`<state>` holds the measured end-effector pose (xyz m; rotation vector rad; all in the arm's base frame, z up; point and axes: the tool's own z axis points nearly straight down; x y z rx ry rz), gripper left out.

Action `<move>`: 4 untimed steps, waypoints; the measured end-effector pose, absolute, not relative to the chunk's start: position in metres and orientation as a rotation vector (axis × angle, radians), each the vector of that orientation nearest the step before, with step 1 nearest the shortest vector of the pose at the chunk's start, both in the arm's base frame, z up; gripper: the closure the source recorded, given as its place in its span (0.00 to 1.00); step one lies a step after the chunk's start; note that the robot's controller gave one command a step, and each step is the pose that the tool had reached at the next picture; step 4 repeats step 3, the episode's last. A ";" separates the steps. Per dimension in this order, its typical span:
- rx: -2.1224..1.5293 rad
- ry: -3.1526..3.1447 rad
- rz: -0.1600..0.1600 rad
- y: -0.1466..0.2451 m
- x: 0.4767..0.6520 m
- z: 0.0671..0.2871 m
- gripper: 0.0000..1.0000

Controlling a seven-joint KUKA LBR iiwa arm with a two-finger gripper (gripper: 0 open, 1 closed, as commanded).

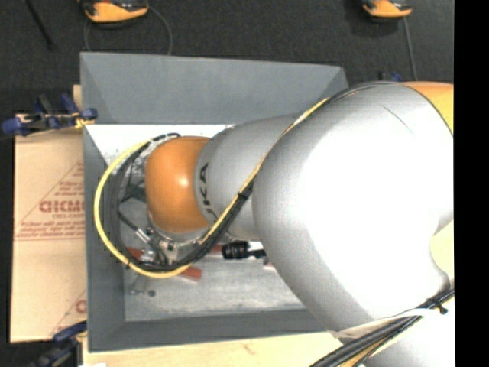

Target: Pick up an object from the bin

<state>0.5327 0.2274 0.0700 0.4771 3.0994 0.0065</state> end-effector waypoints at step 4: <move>0.475 3.101 0.005 0.226 0.538 0.186 1.00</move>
Offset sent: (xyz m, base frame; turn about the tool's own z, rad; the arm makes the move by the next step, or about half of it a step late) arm 0.0000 0.0000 0.0000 0.0000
